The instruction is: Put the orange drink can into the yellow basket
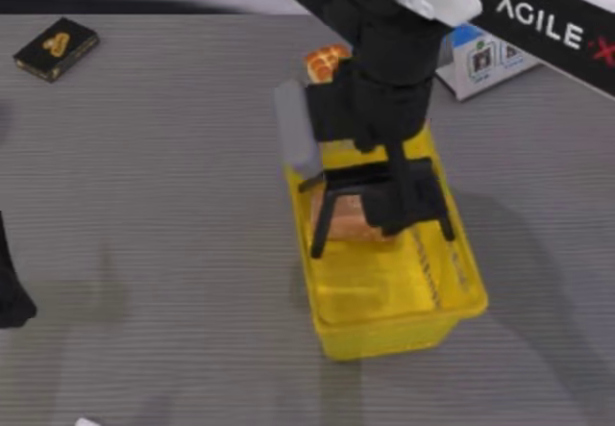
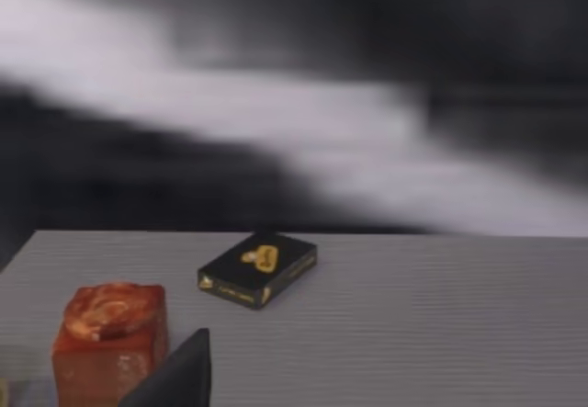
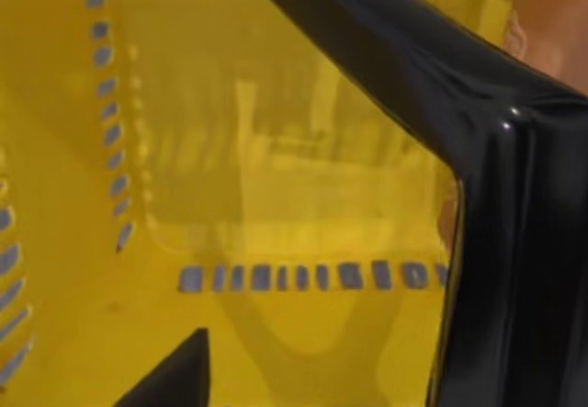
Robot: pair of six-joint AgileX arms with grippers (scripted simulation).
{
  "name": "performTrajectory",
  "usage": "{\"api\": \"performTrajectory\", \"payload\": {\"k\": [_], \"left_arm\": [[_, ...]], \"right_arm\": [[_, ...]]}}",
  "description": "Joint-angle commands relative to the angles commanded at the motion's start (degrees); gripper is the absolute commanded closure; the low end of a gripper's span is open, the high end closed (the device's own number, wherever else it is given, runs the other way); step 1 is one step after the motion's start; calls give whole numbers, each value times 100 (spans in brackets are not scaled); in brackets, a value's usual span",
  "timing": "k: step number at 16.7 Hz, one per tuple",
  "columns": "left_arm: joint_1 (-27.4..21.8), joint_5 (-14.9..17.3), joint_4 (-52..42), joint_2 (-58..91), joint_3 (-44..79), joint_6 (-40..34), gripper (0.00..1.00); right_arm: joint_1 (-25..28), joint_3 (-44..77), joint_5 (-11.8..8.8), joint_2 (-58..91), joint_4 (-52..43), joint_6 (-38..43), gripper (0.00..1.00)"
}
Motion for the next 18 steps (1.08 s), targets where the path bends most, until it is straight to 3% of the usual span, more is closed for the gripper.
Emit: {"api": "performTrajectory", "payload": {"k": [16, 18], "left_arm": [[13, -81, -61, -121, -87, 21, 0], [13, -81, -61, -121, -87, 21, 0]], "right_arm": [[38, -405, 3, 52, 418, -48, 0], [38, -405, 3, 52, 418, -48, 15]]}}
